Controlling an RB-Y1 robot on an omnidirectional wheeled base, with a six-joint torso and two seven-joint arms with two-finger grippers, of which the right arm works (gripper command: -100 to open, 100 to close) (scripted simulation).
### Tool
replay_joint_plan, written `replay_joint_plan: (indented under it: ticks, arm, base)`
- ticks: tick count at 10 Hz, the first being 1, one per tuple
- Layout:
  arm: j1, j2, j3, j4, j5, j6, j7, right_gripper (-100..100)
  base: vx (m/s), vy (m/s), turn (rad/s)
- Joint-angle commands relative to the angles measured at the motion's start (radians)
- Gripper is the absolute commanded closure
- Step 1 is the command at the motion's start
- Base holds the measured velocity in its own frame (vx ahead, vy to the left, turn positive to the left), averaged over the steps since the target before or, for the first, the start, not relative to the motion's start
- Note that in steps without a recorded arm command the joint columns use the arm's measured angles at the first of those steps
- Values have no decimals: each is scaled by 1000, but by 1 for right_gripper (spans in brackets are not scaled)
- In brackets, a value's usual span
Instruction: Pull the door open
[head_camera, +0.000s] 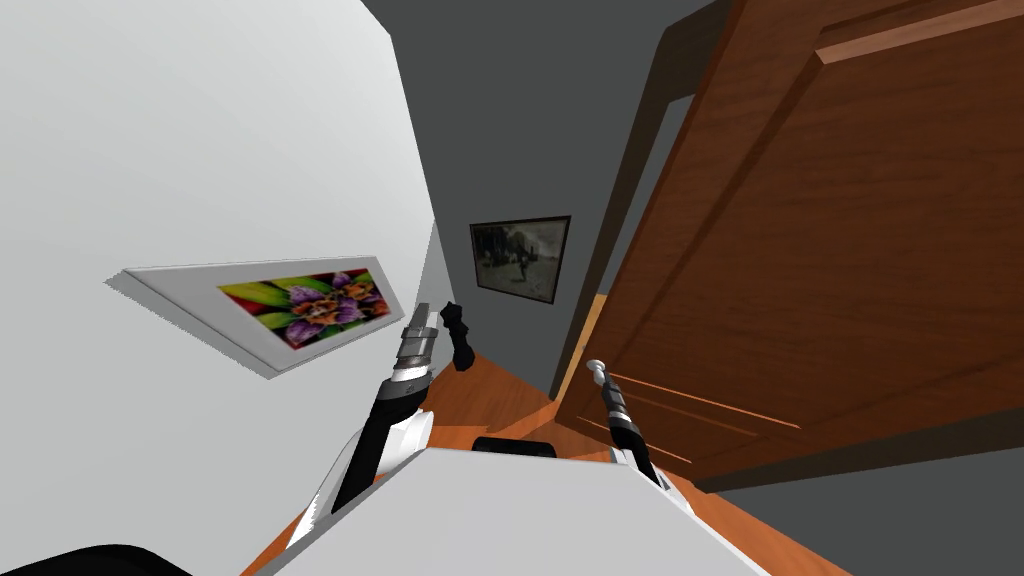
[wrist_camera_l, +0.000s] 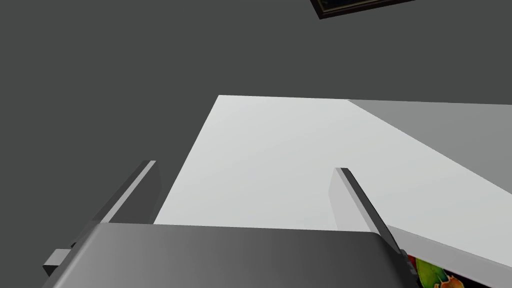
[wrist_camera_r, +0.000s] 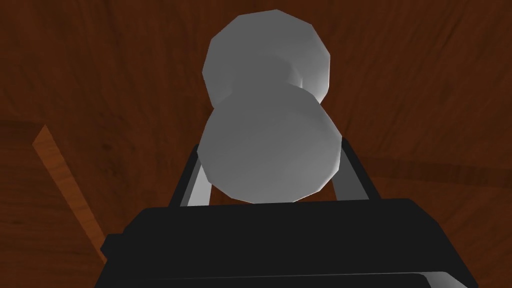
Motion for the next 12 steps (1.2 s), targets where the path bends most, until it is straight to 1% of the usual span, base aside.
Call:
replay_joint_plan:
  ticks: [1,2,3,4,5,6,7,8,9,10,11,12]
  arm:
    - [6,-2,-1,-4,-10,5,-40,100]
    - [5,-3,2,-4,-23,6,-74,100]
    - [5,-3,2,-4,-23,6,-82,100]
    - [5,-4,6,-3,-36,7,-122,100]
    - [4,-5,9,-3,-49,8,-147,100]
    - [4,-5,9,-3,-49,8,-165,100]
    - [3,-6,12,-3,-62,8,-199,100]
    - [3,-6,12,-3,-62,8,-207,100]
    - [2,-7,15,-3,-75,9,-246,100]
    - [2,-7,15,-3,-75,9,-249,100]
    - [1,-8,18,-3,-88,10,-289,100]
    - [1,-9,22,-2,-101,11,-314,100]
  base:
    - [-45,-18,52]
    - [-37,-11,68]
    - [-29,-15,40]
    - [-40,-20,84]
    - [-60,-32,114]
    - [-46,-22,52]
    - [-38,-11,65]
    - [-29,-11,39]
    - [-35,-14,66]
    - [-37,-18,47]
    - [-44,-22,89]
    - [-57,-27,119]
